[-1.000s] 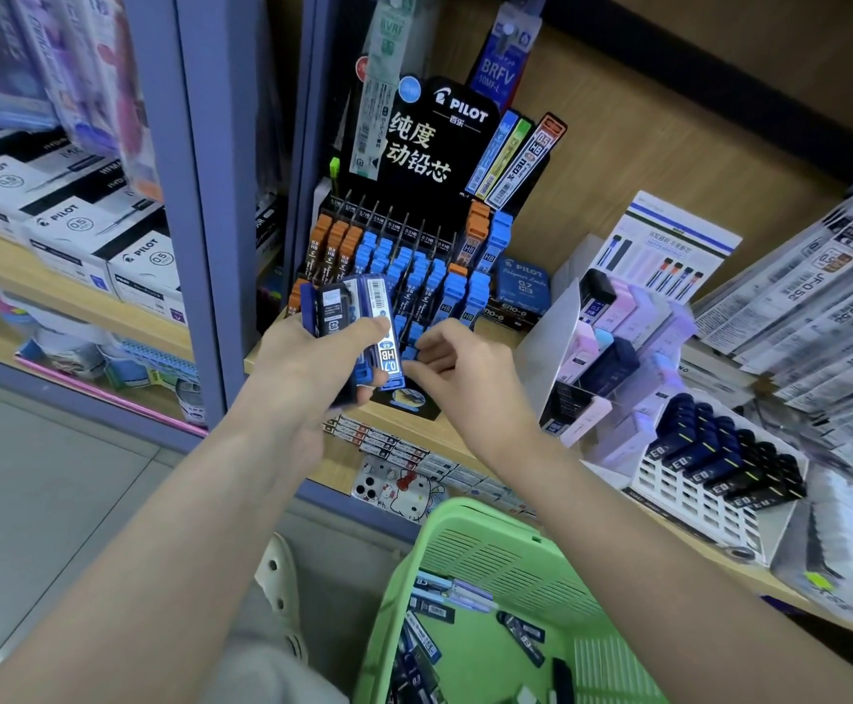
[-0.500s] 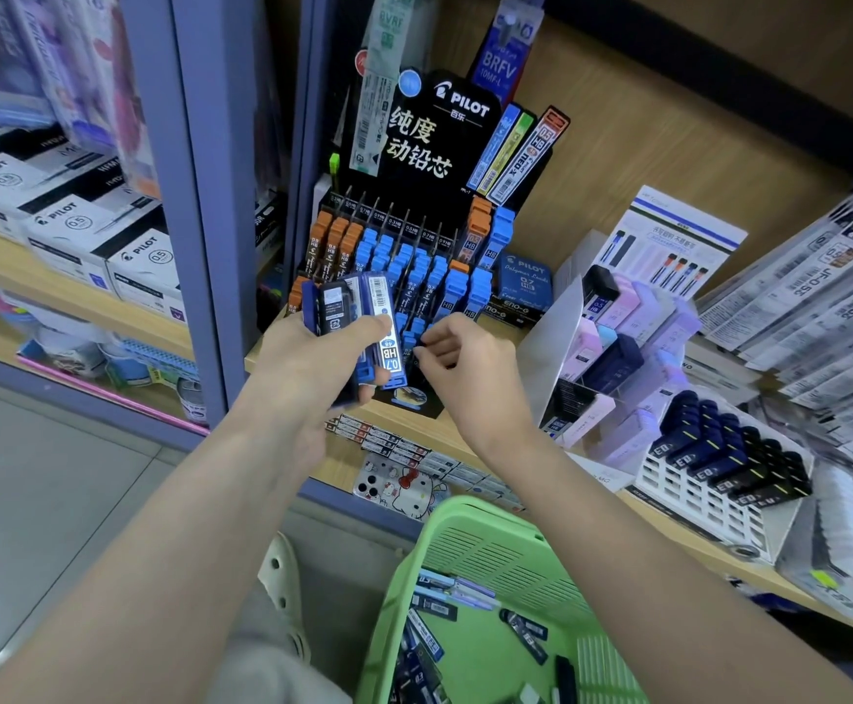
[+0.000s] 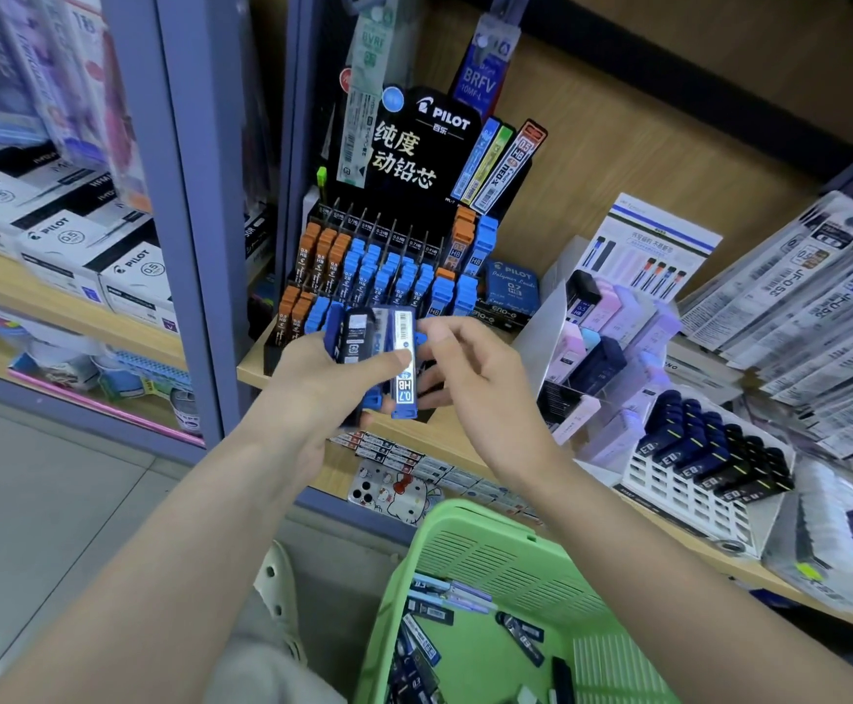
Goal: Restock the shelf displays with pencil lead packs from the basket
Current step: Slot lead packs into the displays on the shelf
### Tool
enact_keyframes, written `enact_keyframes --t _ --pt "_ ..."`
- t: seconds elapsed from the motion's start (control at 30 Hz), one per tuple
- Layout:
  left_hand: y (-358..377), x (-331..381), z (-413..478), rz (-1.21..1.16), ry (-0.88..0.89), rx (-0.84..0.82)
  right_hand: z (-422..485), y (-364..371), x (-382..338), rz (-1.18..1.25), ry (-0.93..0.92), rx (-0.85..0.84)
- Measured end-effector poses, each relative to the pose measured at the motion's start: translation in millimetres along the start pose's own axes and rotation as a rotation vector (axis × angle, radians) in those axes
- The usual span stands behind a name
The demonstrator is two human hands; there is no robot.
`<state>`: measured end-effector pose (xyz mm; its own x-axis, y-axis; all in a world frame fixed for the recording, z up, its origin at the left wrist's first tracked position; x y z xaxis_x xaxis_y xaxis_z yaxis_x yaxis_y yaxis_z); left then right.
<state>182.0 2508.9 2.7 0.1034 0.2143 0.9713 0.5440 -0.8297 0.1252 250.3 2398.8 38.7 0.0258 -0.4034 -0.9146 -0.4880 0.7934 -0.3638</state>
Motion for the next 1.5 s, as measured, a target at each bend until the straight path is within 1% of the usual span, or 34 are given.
enact_keyframes --t 0.13,0.2,0.27,0.33,0.4,0.5,0.53,0.6,0.67,0.73,0.8,0.87,0.93,1.0,1.1,1.27,1.37,1.5 --pt "6.1 -2.2 -1.4 0.061 0.005 -0.087 0.7 -2.3 1.4 0.024 0.081 -0.067" --pt "6.5 -2.0 -1.6 0.063 0.017 -0.086 1.8 -7.5 4.1 0.052 0.124 -0.073" --pt "5.4 -0.9 -1.0 0.042 0.028 -0.063 0.9 -13.3 6.9 0.142 0.174 -0.066" --pt "4.3 1.4 -0.5 0.017 0.041 -0.043 -2.5 -16.5 5.9 0.204 0.186 -0.077" --pt "5.3 4.6 -0.1 0.010 0.065 -0.048 -8.3 -15.4 1.9 0.130 0.161 -0.117" --pt "9.6 6.9 -1.3 0.026 0.084 -0.088 -15.1 -9.3 -0.8 -0.123 0.084 -0.168" --pt "9.2 6.8 -1.4 0.033 0.085 -0.085 -15.8 -8.6 0.1 -0.160 0.068 -0.169" --pt "5.2 6.5 -0.4 0.037 0.087 -0.051 -16.1 -11.1 4.0 -0.111 0.082 -0.150" --pt "-0.9 6.5 1.0 0.034 0.091 -0.004 -15.6 -17.5 10.9 0.045 0.148 -0.118" --pt "-7.6 5.9 1.6 0.031 0.080 0.046 -13.1 -27.8 18.1 0.160 0.200 -0.050" --pt "-11.5 5.7 1.8 0.018 0.074 0.074 -8.0 -42.5 20.5 0.186 0.183 0.061" --pt "-15.2 5.7 2.3 0.018 0.069 0.105 -2.5 -57.6 15.1 0.071 0.078 0.199" --pt "-16.9 5.6 3.5 0.019 0.068 0.121 2.2 -60.8 6.4 -0.157 -0.046 0.282" --pt "-17.0 4.0 4.4 0.021 0.059 0.120 6.7 -52.2 1.5 -0.348 -0.141 0.291" --pt "-15.4 1.7 5.6 0.011 0.057 0.114 14.6 -40.3 -3.6 -0.527 -0.239 0.293" --pt "-14.1 1.2 6.3 -0.008 0.055 0.110 26.3 -32.3 -8.6 -0.693 -0.285 0.275" --pt "-14.8 2.3 5.5 -0.023 0.061 0.113 30.5 -24.6 -6.5 -0.743 -0.292 0.234" --pt "-14.8 2.0 5.3 -0.022 0.064 0.111 35.3 -19.5 -8.8 -0.806 -0.305 0.225"
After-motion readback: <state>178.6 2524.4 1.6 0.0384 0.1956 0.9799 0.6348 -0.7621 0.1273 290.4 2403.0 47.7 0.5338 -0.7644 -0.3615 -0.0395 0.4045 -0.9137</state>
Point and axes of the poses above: each hand's wrist, its own z-axis towards the middle knuckle, its own y-axis out of the palm, x = y × z, the point moved 8 cm from there along z, towards the middle knuckle, and after that the axes turned 12 degrees about y, right-handed, at the moved point
